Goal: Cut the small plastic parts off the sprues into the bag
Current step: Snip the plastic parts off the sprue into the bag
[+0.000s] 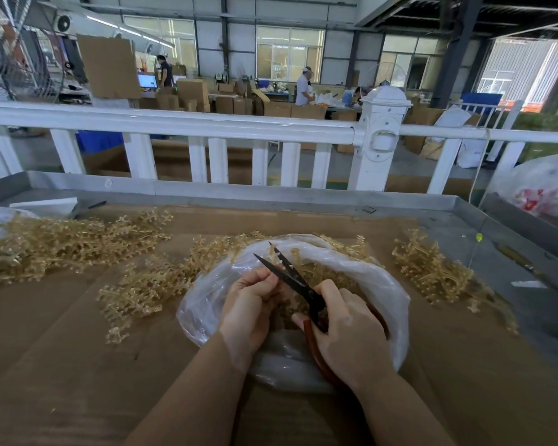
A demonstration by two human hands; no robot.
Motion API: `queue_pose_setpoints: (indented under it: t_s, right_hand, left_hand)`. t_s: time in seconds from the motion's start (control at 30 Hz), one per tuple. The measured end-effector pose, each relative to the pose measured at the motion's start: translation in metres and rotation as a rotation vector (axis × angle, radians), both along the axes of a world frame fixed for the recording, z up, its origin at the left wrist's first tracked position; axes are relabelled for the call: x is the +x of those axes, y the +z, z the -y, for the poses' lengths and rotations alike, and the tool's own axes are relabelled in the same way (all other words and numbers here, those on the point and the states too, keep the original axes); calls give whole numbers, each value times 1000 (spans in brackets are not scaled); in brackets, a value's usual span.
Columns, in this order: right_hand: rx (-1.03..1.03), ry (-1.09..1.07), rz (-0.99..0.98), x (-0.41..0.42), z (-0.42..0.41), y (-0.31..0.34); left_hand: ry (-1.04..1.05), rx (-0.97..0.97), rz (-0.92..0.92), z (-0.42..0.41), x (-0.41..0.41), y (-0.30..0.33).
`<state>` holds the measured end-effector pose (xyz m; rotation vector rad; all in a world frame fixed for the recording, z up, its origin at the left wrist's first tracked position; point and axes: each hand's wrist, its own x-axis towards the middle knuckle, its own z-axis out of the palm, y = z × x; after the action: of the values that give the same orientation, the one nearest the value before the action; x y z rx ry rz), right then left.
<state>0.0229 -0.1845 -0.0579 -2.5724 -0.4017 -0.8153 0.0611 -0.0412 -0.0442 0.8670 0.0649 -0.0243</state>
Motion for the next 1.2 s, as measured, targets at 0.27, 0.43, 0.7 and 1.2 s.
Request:
queue_pose_setpoints:
  t_s: [0.27,0.43,0.7,1.2]
  right_hand:
    - [16,30,-8,0,0,4]
    - [35,34,3,0,-2,6]
    - [-28,20,-26,1,-3,7]
    - [8,36,-8,-1,-3,5]
  left_hand:
    - [-62,99,34,2,-1,-1]
    - [-95,73,57,2,-1,0]
    - [-128,44,48,1,-2,1]
    - [90,-85,-12,0,3,-2]
